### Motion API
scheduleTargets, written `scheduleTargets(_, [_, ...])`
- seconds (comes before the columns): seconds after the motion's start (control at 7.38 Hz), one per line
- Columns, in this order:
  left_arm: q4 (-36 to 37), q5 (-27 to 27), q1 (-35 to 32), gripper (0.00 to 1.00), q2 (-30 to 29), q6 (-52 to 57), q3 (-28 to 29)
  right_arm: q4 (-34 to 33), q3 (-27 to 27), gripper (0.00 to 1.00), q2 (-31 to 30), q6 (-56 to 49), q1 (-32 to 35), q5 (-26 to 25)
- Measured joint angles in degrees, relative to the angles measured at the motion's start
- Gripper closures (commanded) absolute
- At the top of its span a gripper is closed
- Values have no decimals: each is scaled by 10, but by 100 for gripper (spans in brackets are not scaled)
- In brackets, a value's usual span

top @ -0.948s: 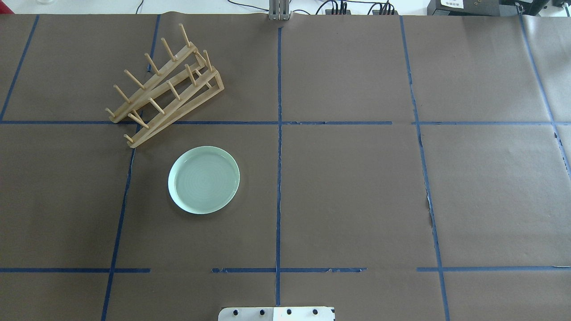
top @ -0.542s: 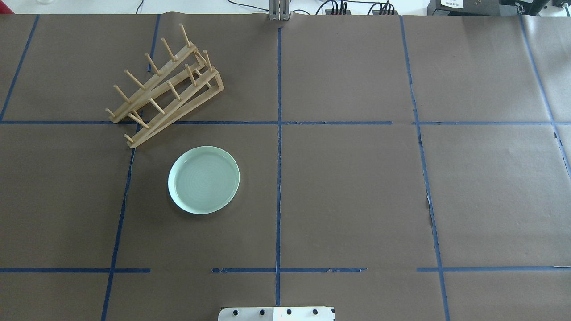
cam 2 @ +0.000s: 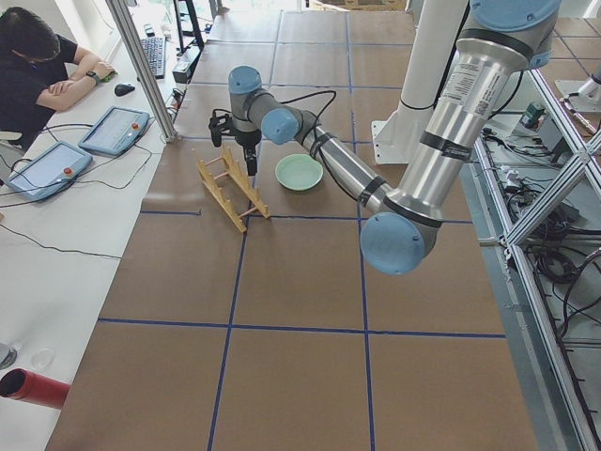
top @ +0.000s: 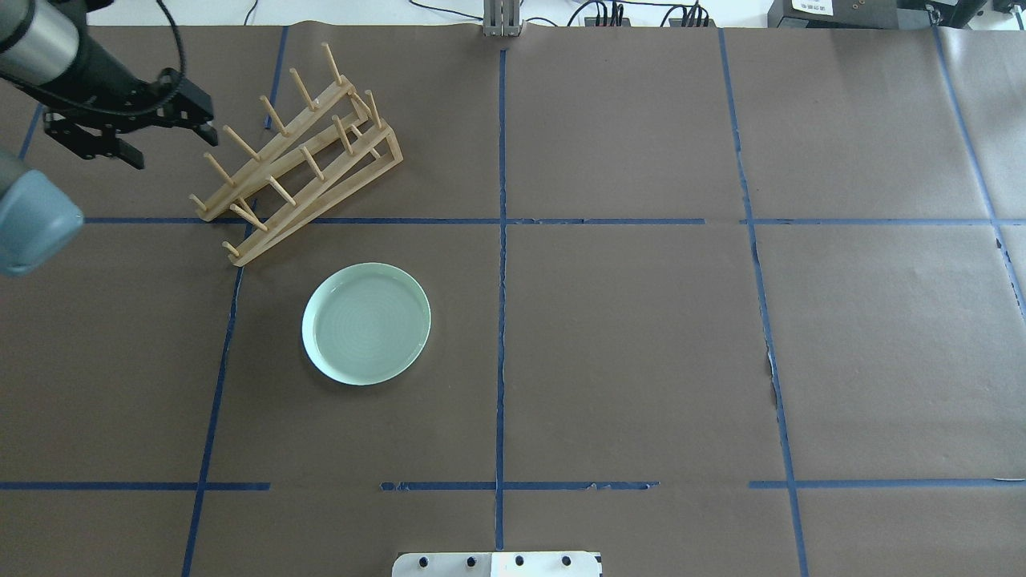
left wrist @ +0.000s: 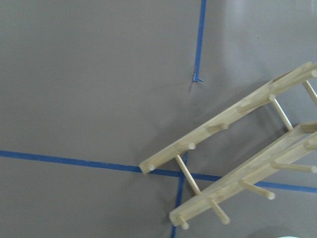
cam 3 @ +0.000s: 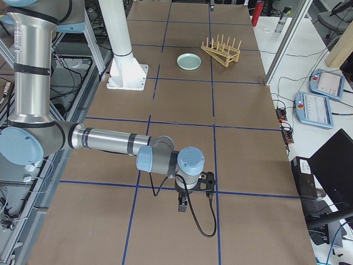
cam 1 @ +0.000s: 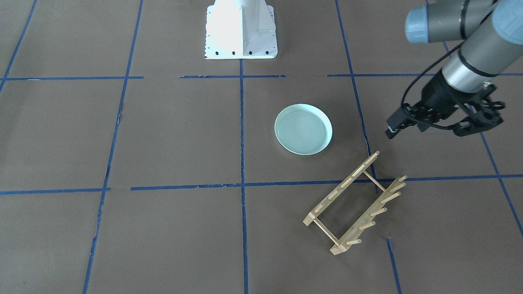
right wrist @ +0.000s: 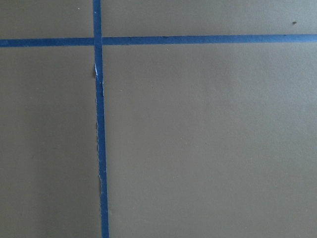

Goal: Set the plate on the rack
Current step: 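Move the left gripper down over the pale green plate's edge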

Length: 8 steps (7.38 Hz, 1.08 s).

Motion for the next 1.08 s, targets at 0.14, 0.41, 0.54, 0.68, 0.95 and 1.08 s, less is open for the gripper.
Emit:
scheduleTargets(0.14, [69, 15, 40, 0, -60, -47, 10, 0, 0, 0, 0, 0, 0, 0])
scheduleTargets(0.41, [135, 43, 106, 0, -167, -129, 95, 0, 0, 0, 0, 0, 0, 0])
scheduleTargets(0.54, [142, 68, 138, 0, -208, -158, 158, 0, 0, 0, 0, 0, 0, 0])
scheduleTargets(0.68, [143, 91, 164, 0, -236, -177, 212, 0, 0, 0, 0, 0, 0, 0])
scheduleTargets(0.95, [133, 127, 209, 7, -257, -198, 274, 0, 0, 0, 0, 0, 0, 0])
scheduleTargets(1.08, [116, 144, 228, 24, -260, -206, 294, 0, 0, 0, 0, 0, 0, 0])
